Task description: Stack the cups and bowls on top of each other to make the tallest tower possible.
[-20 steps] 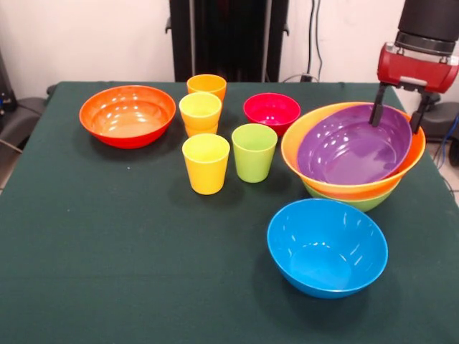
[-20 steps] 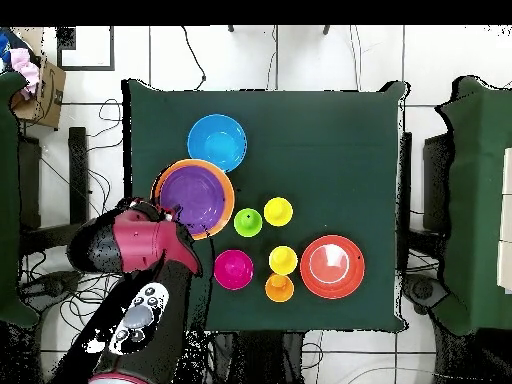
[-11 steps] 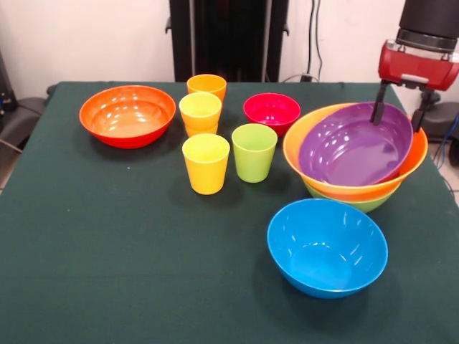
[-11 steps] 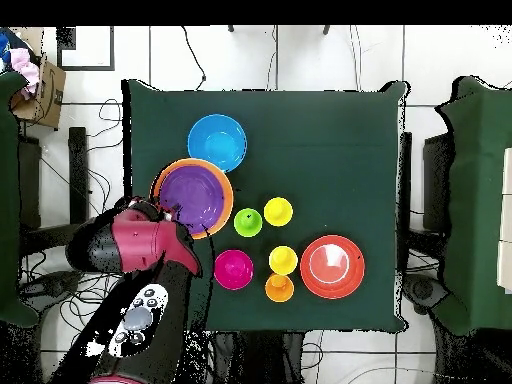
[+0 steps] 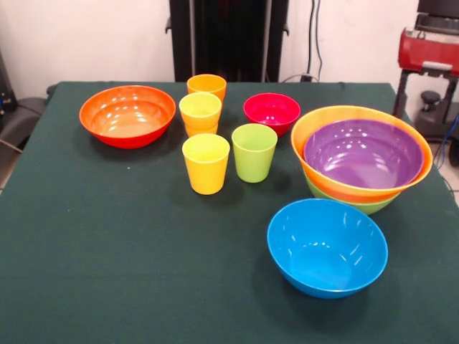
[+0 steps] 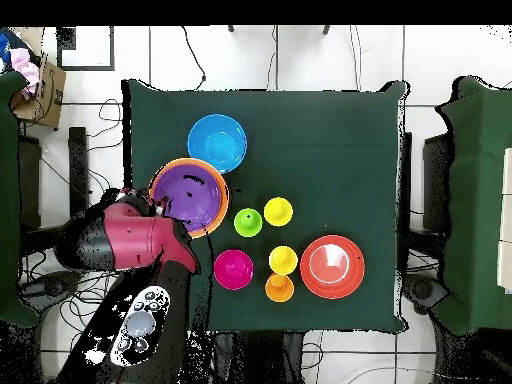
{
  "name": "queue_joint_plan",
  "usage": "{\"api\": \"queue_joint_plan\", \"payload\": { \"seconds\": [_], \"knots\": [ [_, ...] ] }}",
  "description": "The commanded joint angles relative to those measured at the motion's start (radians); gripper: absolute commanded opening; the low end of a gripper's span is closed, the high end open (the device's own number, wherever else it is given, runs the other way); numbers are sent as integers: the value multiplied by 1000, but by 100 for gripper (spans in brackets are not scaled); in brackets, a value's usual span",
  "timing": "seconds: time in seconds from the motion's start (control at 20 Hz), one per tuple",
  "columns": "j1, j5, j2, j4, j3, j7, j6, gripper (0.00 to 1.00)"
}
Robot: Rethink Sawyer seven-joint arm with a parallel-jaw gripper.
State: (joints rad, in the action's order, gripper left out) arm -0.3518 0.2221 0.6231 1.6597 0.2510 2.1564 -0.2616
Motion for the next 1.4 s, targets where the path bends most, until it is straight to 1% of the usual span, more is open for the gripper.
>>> {"api": "queue_joint_plan", "payload": {
  "seconds": [0.05,0.3,0.5,0.7,0.9,0.95,1.05,1.2,1.25,1.4],
  "knots": [
    [27,24,19,25,-120,139,0,100],
    [28,15,12,34,-115,137,15,100],
    [29,13,22,24,-108,127,-19,100],
    [40,7,57,33,-111,107,-54,100],
    [97,-15,148,72,-122,33,-136,100],
    [128,-27,180,92,-129,-4,-159,100],
    [170,-47,225,105,-133,-60,-212,100],
    [215,-75,255,93,-142,-114,-268,100],
    [241,-83,270,94,-154,-142,-282,100],
    [293,-102,288,93,-182,-185,-304,100]
  ]
}}
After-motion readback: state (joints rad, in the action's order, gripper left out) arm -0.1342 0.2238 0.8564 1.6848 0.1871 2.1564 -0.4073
